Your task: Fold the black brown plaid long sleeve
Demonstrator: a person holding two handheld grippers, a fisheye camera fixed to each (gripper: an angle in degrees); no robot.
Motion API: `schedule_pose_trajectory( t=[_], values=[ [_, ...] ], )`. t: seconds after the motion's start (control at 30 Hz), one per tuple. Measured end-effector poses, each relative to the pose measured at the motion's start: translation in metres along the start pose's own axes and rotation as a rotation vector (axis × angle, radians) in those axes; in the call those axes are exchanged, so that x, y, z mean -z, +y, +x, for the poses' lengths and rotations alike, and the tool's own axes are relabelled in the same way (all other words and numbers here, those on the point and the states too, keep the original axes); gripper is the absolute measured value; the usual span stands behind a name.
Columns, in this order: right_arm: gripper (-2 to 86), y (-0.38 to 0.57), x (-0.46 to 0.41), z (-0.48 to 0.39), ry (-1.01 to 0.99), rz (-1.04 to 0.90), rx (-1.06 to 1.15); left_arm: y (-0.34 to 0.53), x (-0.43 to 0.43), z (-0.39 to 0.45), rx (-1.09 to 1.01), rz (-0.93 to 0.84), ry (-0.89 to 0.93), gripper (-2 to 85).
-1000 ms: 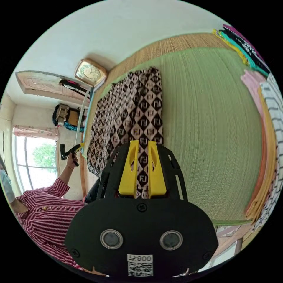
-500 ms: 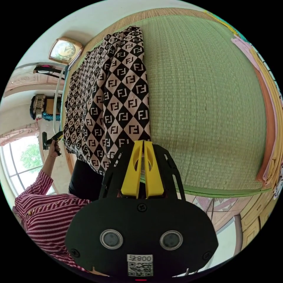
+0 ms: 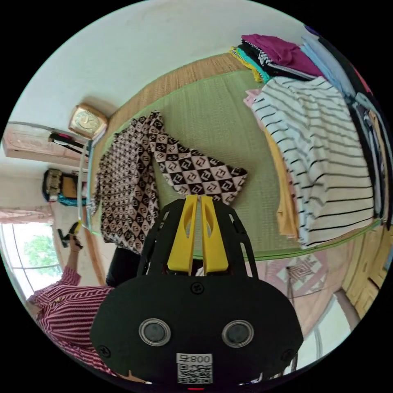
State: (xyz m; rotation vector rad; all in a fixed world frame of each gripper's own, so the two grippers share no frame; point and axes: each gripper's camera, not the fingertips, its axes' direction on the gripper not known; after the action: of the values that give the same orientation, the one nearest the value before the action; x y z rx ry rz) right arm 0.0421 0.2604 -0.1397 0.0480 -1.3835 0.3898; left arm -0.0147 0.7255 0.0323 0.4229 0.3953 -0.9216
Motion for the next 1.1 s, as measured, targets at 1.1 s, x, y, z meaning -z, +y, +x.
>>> schedule_pose_trajectory(
  t=[1.1],
  values=[
    [2.4,0.177,-0.039,0.065,-0.485,-0.147,0.092,0.071,0.010,-0.088,0.067,-0.096,0.338,2.2]
  ],
)
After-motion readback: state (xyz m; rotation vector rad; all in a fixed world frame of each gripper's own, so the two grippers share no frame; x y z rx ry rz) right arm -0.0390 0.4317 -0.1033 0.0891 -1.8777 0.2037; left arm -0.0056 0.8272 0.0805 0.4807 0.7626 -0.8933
